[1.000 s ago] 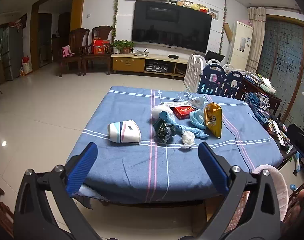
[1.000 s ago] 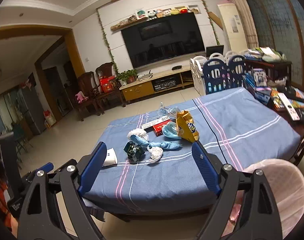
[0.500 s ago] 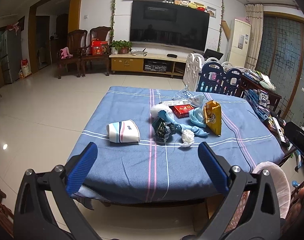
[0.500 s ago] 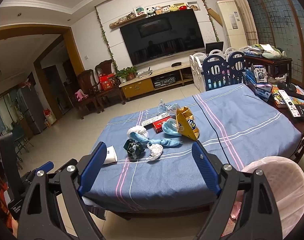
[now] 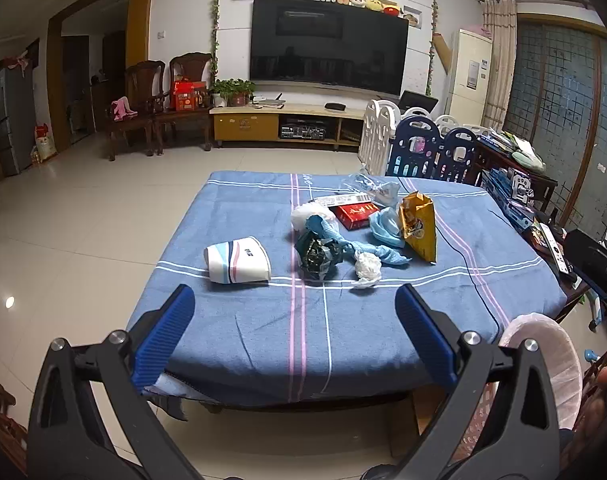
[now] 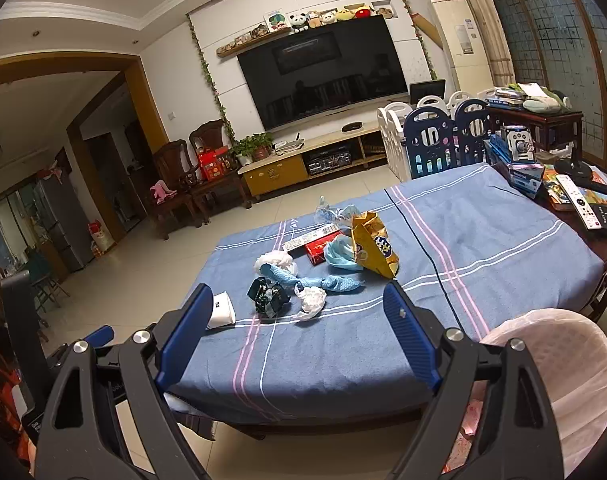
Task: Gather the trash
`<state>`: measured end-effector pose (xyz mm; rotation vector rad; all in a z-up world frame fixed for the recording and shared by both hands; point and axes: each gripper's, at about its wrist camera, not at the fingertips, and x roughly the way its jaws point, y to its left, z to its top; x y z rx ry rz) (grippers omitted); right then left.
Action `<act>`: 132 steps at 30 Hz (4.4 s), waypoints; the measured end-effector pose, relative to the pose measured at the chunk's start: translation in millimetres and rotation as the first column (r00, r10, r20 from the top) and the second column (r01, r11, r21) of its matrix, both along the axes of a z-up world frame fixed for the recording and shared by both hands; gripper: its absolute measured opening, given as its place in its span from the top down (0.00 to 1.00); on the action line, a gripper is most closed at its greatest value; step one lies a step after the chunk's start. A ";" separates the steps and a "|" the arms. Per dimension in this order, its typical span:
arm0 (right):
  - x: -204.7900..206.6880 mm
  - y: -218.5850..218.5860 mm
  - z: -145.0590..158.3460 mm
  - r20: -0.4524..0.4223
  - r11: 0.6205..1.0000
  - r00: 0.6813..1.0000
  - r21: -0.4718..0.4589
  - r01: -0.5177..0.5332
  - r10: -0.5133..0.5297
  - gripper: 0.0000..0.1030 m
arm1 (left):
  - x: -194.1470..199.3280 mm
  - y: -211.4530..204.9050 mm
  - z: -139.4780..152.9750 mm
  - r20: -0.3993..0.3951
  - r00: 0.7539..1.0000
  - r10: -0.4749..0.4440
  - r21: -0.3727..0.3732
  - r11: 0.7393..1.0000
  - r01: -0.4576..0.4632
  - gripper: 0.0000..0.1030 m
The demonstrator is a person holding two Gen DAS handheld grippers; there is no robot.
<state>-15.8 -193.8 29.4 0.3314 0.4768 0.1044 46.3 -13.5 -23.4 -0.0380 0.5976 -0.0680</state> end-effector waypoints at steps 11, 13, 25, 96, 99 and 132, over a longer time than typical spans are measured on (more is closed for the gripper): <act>4.4 -27.5 -6.2 -0.026 0.987 0.997 0.143 0.073 -0.070 0.17 | 62.8 -73.0 -31.4 -0.122 0.971 -0.204 -0.019 0.979 0.204 0.10; 5.1 -26.5 -6.0 -0.025 0.988 0.998 0.137 0.069 -0.066 0.17 | 85.1 -91.7 -46.9 -0.174 0.954 -0.243 -0.038 0.970 0.240 0.18; 16.4 -25.3 -11.0 -0.057 0.987 0.998 0.156 0.047 -0.039 0.17 | 193.1 -121.9 -127.9 -0.340 0.922 -0.183 -0.098 0.982 0.159 0.36; 223.9 66.3 -137.3 -0.397 0.894 0.892 -0.287 -0.345 0.217 0.50 | 73.5 34.7 7.0 -0.022 0.998 -0.057 -0.169 0.984 0.052 0.96; 239.2 76.0 -153.3 -0.414 0.876 0.879 -0.302 -0.376 0.235 0.50 | 76.9 33.9 8.0 -0.019 0.998 -0.060 -0.171 0.984 0.056 0.96; 113.1 25.4 -34.0 -0.181 0.977 0.972 -0.128 -0.171 0.147 0.74 | 82.2 24.0 -10.2 -0.093 0.991 -0.096 -0.141 0.987 0.083 0.96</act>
